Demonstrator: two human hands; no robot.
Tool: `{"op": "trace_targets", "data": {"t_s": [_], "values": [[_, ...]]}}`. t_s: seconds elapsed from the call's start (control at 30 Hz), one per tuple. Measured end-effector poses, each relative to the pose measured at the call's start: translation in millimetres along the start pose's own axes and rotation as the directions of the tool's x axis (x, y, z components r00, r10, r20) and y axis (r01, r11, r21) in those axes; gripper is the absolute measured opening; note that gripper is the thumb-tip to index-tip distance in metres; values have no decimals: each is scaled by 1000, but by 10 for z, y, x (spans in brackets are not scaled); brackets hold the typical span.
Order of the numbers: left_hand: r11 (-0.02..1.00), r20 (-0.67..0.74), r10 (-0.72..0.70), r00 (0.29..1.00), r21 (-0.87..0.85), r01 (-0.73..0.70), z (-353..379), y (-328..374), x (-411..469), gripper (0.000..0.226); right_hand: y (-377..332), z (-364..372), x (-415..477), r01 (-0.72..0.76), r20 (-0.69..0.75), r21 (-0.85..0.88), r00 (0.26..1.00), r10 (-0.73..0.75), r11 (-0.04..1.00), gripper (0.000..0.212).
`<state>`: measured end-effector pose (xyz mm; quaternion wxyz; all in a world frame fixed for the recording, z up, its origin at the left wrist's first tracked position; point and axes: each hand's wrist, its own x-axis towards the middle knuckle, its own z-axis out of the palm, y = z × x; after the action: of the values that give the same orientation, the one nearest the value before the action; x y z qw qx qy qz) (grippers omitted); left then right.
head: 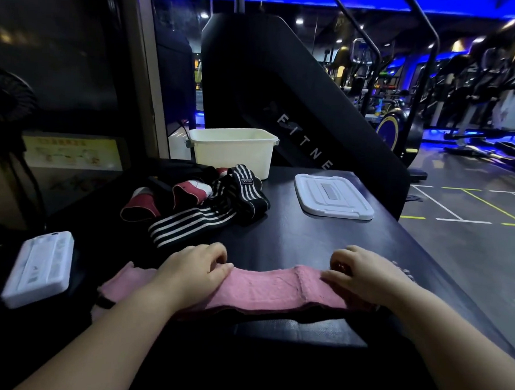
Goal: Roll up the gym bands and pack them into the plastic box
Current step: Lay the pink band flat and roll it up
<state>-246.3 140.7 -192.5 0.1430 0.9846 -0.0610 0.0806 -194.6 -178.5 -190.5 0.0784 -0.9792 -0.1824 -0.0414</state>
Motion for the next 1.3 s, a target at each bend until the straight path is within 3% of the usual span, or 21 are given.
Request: {"op": "trace_targets", "data": {"t_s": [0.3, 0.67, 0.73, 0.83, 1.07, 1.3], "values": [[998, 40, -37, 998, 50, 35, 77, 29, 33, 24, -11, 40, 34, -37, -48, 18, 998, 38, 999, 40], [985, 41, -96, 995, 146, 89, 37, 54, 344, 11, -46, 72, 278, -39, -89, 11, 995, 40, 999, 36], [995, -16, -60, 998, 83, 61, 52, 117, 352, 9, -26, 88, 299, -15, -101, 6, 995, 15, 1000, 36], [999, -40, -7, 999, -48, 5, 26, 335, 358, 26, 7, 89, 298, 10, -109, 26, 994, -8, 1000, 36], [967, 125, 253, 959, -65, -247, 222, 947, 432, 53, 115, 15, 190, 24, -107, -2, 994, -24, 1000, 33], [948, 247, 300, 921, 30, -317, 436, 1239, 543, 59, 441, -66, -5, -24, -189, -61, 982, 12, 998, 30]]}}
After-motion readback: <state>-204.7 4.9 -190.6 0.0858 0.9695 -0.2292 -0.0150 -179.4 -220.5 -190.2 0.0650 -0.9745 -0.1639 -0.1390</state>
